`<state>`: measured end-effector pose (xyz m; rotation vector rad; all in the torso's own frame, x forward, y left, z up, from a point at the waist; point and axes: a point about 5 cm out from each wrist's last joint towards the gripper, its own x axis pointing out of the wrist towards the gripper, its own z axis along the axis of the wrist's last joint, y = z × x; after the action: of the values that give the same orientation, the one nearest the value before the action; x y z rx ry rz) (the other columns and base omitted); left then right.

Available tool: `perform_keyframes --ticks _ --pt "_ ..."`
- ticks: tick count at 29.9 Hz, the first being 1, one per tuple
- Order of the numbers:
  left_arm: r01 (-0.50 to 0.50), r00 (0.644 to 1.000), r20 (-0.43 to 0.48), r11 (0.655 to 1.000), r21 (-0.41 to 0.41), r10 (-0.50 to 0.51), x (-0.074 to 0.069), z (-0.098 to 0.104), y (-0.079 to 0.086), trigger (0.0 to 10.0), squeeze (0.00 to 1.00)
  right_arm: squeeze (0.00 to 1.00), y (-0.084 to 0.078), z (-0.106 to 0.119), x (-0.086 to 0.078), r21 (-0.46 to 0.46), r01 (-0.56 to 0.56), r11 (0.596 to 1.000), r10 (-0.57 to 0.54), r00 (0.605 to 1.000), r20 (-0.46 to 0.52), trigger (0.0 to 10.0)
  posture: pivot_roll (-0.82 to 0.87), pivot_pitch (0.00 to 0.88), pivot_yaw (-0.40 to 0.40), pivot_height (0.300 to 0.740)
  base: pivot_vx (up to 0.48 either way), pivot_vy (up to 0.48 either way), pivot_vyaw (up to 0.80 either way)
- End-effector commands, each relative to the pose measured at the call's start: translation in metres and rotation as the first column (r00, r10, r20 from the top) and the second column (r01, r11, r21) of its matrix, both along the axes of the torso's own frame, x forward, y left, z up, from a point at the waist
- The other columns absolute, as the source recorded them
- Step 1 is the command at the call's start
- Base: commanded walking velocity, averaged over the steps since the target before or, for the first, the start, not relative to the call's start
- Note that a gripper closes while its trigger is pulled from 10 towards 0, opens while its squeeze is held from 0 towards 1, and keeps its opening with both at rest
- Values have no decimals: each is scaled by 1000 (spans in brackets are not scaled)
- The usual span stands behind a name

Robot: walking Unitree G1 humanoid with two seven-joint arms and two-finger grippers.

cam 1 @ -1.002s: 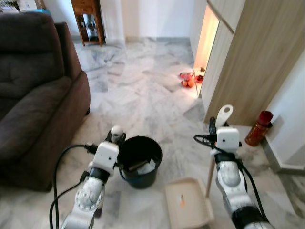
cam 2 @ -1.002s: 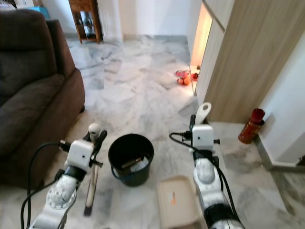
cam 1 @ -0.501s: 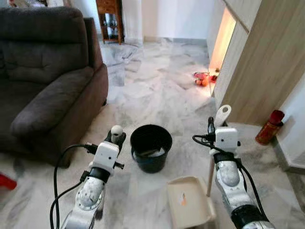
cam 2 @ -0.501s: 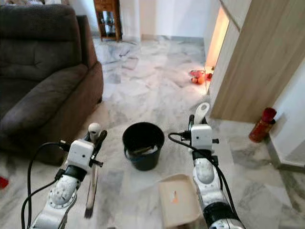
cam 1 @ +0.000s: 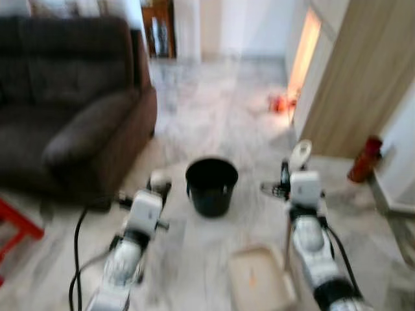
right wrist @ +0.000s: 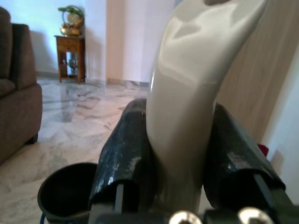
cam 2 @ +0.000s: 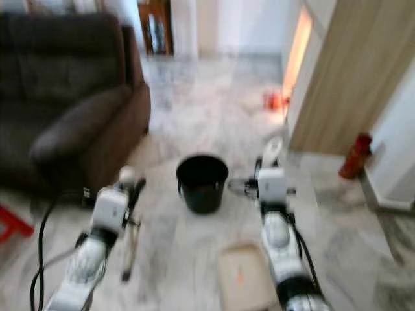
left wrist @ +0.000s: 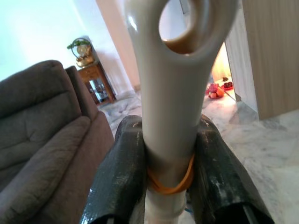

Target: Sweep floor

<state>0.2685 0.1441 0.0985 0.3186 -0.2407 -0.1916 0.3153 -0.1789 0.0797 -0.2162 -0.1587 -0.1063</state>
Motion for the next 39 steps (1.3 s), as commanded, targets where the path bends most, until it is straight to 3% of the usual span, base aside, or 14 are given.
perform_keyframes --ticks 1,14,26,39 --pt "2 1000 20 1000 20 -2 5 5 0 10000 0 0 2 12 7 -21 -16 1000 17 999 42 10000 126 0 9 740 0 0 -800" --pt "-79 997 -21 996 -39 78 12 2 14 10000 0 0 8 10 8 -15 -22 1000 23 999 33 10000 136 0 19 740 0 0 -800" --pt "-85 996 -21 996 -15 84 15 1 15 10000 0 0 8 10 8 -18 -22 1000 22 999 30 10000 134 0 17 740 0 -301 -800" --pt "-88 996 -23 996 -8 88 16 1 15 10000 0 0 9 10 9 -18 -26 1000 26 999 30 10000 131 0 16 740 0 0 -800"
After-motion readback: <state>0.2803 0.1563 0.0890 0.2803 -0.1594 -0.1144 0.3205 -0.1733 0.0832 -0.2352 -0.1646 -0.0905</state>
